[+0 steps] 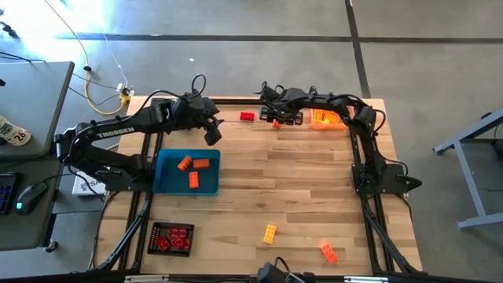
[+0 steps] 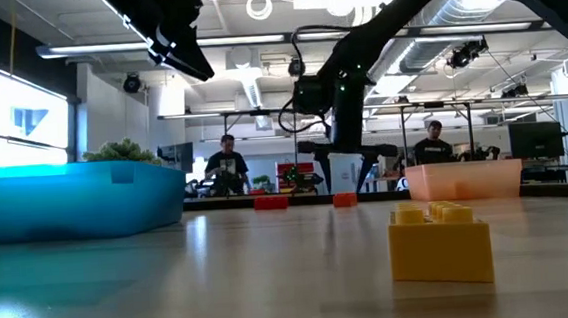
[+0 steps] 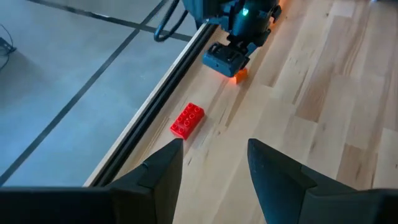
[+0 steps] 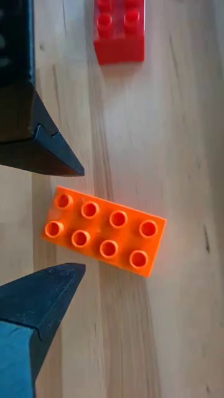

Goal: Sort & place blocks by color
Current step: Put the orange game piece into the blue bin

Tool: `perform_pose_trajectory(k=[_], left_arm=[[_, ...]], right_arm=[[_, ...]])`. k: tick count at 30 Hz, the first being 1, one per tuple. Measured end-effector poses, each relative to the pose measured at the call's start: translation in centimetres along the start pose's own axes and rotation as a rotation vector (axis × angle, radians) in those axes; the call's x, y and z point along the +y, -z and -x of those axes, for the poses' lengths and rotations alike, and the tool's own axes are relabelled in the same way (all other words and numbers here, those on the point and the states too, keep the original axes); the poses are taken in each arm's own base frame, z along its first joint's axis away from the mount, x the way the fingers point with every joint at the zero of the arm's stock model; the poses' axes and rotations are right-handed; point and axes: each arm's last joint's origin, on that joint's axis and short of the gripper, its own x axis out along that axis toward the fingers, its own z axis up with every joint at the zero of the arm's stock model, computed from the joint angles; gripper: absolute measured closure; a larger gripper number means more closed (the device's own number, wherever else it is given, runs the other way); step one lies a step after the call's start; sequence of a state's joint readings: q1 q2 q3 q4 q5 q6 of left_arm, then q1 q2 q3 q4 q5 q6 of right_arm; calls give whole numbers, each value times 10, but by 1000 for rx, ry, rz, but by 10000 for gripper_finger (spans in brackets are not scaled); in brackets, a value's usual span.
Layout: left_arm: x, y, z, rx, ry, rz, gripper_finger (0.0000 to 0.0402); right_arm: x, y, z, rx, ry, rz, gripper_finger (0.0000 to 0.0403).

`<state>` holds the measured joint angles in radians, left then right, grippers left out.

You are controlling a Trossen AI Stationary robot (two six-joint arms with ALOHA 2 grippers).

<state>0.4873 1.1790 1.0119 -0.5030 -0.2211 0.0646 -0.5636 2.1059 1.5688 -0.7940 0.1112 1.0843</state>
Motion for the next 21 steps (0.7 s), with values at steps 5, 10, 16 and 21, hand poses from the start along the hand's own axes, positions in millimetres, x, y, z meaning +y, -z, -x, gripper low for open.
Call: perform_pose_trajectory(k=[5,10,16,21], left_arm=[[1,0,0,0,-1,-11,233],[1,0,-1,3,-5,-23,233],[1,0,-1,0,-5,-22,233],[1,-1,-1,-6,-5,-13,233]], right_arm=[[-1,0,-12,19,21,-1,176],[-2,0,-23,45,35,5,184],[-3,1,-24,64,41,61,259],[-3,1,-24,75,35,157,289]])
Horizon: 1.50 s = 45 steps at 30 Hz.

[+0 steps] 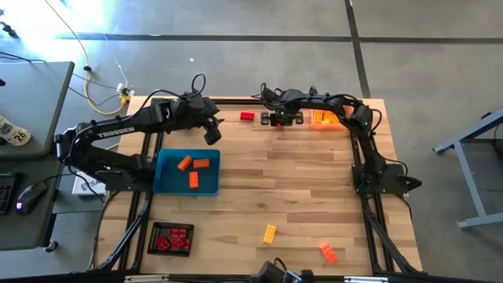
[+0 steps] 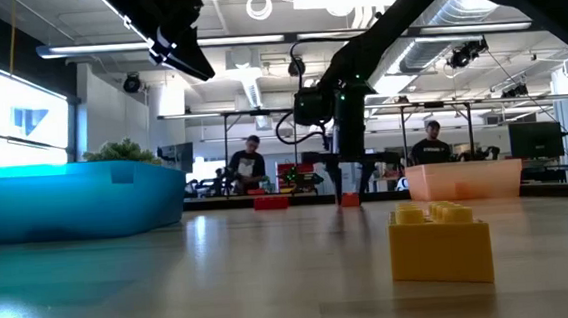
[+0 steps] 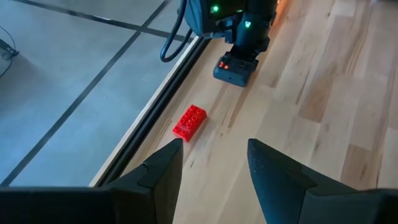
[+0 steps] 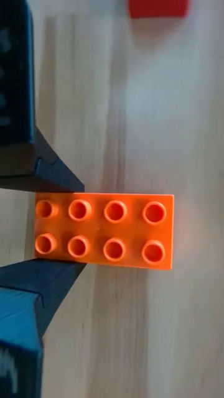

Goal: Sort & place blocks by color
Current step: Put the orange game piece into the blue bin

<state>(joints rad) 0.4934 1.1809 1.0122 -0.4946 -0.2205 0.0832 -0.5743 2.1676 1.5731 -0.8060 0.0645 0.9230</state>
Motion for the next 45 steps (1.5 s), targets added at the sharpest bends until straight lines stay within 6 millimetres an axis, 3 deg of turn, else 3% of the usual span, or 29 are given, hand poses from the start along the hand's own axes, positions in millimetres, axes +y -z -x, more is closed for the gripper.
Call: perform_pose_trajectory(k=[7,18,26,35,45], left_arm=[[0,0,0,0,1,52,233],[0,0,0,1,0,121,233],[0,1,0,10,-2,205,231],[2,-1,0,-9,-71,212,183],[-8,-16,3,-167,241,80,167]], right_arm=[[1,4,11,40,-64,179,289],[10,20,69,39,-272,475,289],[15,33,100,20,-403,679,289],[16,43,126,-45,-491,872,289],[21,61,152,-169,-566,1191,289]])
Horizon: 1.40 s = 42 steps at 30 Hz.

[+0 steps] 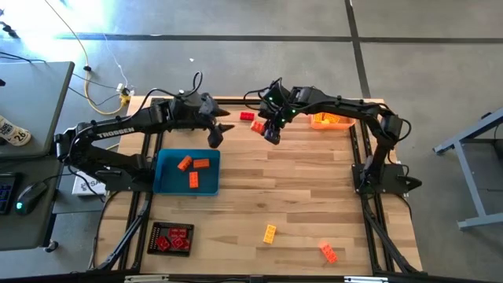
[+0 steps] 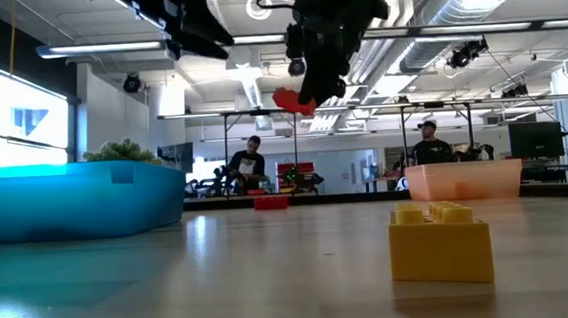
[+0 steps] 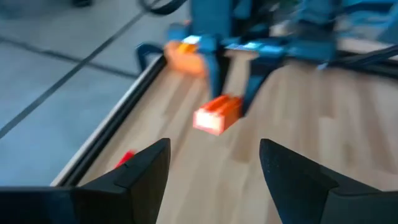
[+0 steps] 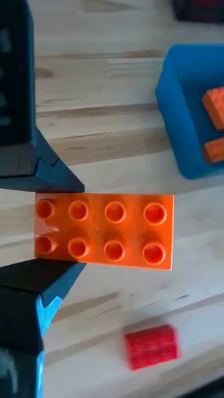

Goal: Sort & place blocks by color
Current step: Put the orange game piece into the blue bin

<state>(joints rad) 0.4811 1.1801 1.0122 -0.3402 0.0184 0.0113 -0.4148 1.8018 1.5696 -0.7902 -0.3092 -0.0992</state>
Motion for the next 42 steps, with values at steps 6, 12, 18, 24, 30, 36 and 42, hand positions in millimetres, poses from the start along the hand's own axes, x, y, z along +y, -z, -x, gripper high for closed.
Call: perform_pose_trajectory(k=[6,12,18,24,30,36,42], left_arm=[[-7,-4,0,-37,85,-11,165],[-14,-4,0,-38,121,-8,167],[-20,-6,1,-56,167,23,165],[-21,-6,1,-59,168,50,165],[-20,-7,1,-64,126,52,167],[-21,-8,1,-76,151,51,167],[-22,-17,2,-172,178,46,167]], right_arm=[[11,-4,4,-36,-23,119,289],[24,-14,13,-153,-87,202,289],[36,-23,19,-251,-112,249,289],[46,-27,19,-292,-136,267,289],[49,-31,19,-331,-154,287,289],[50,-38,22,-411,-154,303,289],[50,-43,25,-461,-169,308,289]])
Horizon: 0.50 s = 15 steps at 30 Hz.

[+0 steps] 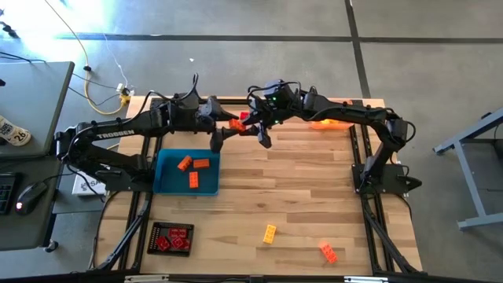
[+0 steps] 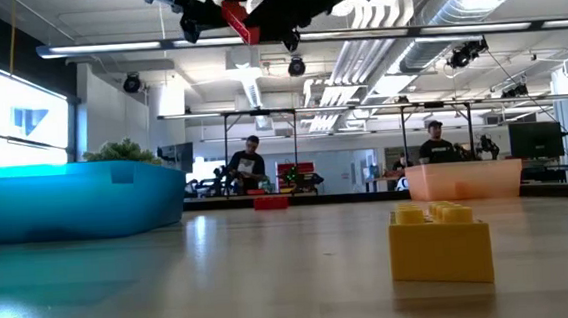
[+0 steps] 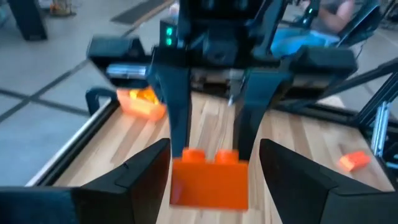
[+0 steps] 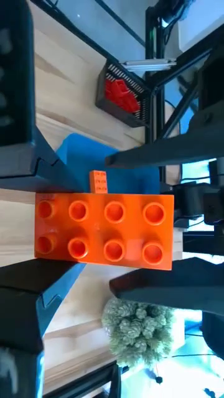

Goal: Sort & place blocks by color
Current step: Put the orange game piece into the blue bin

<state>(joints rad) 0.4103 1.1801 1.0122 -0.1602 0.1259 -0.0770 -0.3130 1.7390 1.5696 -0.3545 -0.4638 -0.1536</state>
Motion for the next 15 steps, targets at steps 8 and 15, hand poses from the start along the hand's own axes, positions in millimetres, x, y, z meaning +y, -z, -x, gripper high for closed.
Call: perform_pose_trajectory(k=[8,15], left_arm=[[1,3,0,32,-14,3,172],[2,1,0,8,-72,-45,214]], right_arm=[[-1,-3,0,-33,6,-13,289],[-1,-4,0,-39,11,-29,289]])
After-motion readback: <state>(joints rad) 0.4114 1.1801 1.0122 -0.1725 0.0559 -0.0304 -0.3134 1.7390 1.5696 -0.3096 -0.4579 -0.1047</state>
